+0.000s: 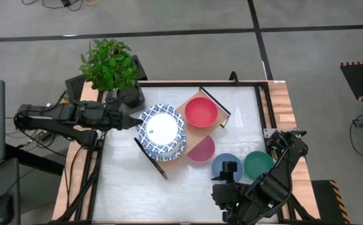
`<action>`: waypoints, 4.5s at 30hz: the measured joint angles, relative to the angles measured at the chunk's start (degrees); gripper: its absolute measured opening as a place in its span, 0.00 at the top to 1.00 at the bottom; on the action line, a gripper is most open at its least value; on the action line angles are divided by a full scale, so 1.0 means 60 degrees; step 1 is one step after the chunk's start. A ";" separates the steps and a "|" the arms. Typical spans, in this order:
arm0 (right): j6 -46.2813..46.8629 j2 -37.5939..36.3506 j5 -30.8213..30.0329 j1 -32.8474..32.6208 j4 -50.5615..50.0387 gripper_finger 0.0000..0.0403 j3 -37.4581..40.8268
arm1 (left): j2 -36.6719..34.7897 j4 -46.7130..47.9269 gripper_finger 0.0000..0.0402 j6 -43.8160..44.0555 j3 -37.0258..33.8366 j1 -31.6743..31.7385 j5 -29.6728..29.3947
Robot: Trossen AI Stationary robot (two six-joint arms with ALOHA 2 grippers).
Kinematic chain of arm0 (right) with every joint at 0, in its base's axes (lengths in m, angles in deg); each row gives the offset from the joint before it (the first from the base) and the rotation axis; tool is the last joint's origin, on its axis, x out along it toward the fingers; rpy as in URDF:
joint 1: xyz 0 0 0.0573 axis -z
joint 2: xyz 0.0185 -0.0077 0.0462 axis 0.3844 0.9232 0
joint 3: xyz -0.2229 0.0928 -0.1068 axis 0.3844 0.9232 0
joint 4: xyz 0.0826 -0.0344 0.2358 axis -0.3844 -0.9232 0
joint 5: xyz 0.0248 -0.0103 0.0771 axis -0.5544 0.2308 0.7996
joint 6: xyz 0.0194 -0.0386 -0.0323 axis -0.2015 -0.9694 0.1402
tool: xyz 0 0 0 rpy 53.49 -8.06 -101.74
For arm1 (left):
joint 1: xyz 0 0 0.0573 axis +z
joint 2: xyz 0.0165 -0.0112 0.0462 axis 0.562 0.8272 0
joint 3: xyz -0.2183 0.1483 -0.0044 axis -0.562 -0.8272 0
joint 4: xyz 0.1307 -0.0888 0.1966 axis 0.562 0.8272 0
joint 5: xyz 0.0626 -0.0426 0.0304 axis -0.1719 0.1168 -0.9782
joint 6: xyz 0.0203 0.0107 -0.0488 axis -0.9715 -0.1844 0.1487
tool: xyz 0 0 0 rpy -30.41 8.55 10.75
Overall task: Place and stack bowls onto a shelf
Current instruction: Stack the white patterned bowl on top of the white patterned bowl on the shelf, then stack the green bowl on top of the red bowl on the shelf
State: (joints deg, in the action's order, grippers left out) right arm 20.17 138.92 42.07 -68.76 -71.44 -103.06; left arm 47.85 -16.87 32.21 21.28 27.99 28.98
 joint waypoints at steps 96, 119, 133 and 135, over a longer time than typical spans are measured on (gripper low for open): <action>-0.1777 -0.2561 -0.1614 0.0470 0.0163 0.34 0.2710 | -0.1439 -0.2160 0.50 0.0436 -0.1271 0.0372 -0.0082; -0.4051 -1.0872 0.0922 0.3494 0.6789 0.34 1.2057 | -0.0470 -0.5501 0.50 -0.1168 -0.1271 0.0372 -0.1411; 0.2325 -1.0549 0.3226 0.4295 0.1623 0.34 1.2914 | -0.0895 -0.5572 0.50 -0.2164 -0.1271 0.0600 -0.1743; 0.2704 -1.0196 0.3987 0.4212 0.1070 0.34 1.2914 | -0.0956 -0.5565 0.50 -0.2464 -0.1271 0.0622 -0.1749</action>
State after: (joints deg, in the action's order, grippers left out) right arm 36.39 77.74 65.99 -43.48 -65.02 -25.58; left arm 42.11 -50.27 17.42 13.66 31.73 18.49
